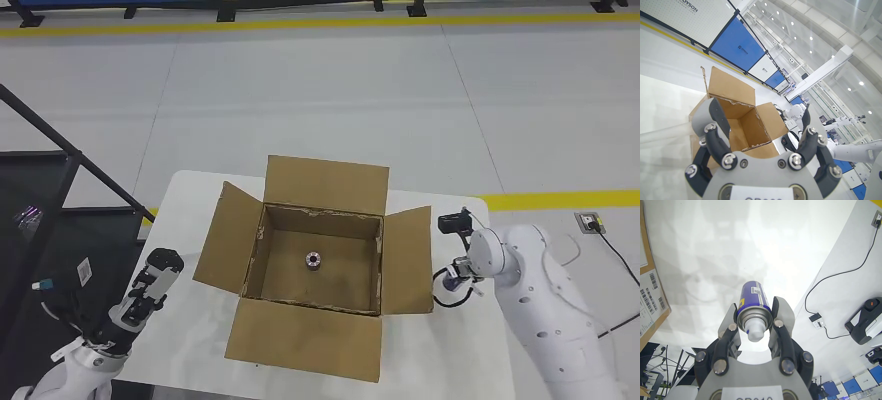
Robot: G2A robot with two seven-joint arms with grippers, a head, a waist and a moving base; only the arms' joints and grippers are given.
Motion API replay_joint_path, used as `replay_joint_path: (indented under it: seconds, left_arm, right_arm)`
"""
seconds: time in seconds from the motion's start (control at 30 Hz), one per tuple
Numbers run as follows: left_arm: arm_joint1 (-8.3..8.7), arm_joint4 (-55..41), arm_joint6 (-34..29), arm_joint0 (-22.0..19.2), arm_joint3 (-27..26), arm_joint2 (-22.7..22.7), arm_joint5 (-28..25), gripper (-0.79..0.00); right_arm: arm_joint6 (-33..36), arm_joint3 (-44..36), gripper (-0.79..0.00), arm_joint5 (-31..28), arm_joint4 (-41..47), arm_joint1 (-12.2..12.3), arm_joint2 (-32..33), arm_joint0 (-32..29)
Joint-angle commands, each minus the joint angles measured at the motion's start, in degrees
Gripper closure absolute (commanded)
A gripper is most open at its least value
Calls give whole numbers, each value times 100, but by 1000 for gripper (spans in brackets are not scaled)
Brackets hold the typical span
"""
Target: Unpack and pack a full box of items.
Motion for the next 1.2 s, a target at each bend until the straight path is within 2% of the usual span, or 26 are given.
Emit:
replay_joint_path:
  seconds: [0.0, 0.13, 0.27, 0.33, 0.4, 0.5, 0.6, 0.7, 0.73, 0.8, 0.83, 1.0, 1.07, 1.17]
  left_arm:
    - [0, 0, 0, 0, 0, 0, 0, -785]
    - [0, 0, 0, 0, 0, 0, 0, -785]
    - [0, 0, 0, 0, 0, 0, 0, -785]
    - [0, 0, 0, 0, 0, 0, 0, -785]
    - [0, 0, 0, 0, 0, 0, 0, -785]
    - [0, 0, 0, 0, 0, 0, 0, -785]
    - [0, 0, 0, 0, 0, 0, 0, -785]
    - [0, 0, 0, 0, 0, 0, 0, -785]
    - [0, 0, 0, 0, 0, 0, 0, -785]
    - [0, 0, 0, 0, 0, 0, 0, -785]
    - [-1, -1, 15, 3, -3, 4, 15, -785]
    - [9, 79, 96, 81, -22, 57, 44, -785]
    - [16, 98, 124, 113, 10, 44, 48, -785]
    - [22, 78, 218, 173, 82, 9, 46, -785]
  right_arm:
    - [0, -39, -345, 27, 23, 5, 6, -11]
    - [0, -113, -354, 55, 49, 21, 17, -50]
    - [0, -135, -400, 72, 73, 35, -1, -69]
    - [0, -136, -388, 93, 100, 38, -21, -72]
    - [0, -133, -431, 107, 115, 42, -41, -70]
    - [0, -139, -456, 151, 107, 47, -59, -64]
    - [0, -354, -422, 277, 10, 67, 9, -84]
    - [0, -803, -560, 462, -275, 115, 181, -149]
    - [0, -1039, -585, 545, -376, 136, 277, -183]
    - [0, -1622, -686, 656, -620, 181, 467, -264]
    - [0, -1974, -785, 701, -736, 198, 540, -300]
    - [-30, -3545, -785, 708, -942, 193, 481, -247]
    - [-99, -3777, -785, 523, -633, 134, 124, -58]
    - [-233, -3473, -785, 186, -4, -17, -694, 452]
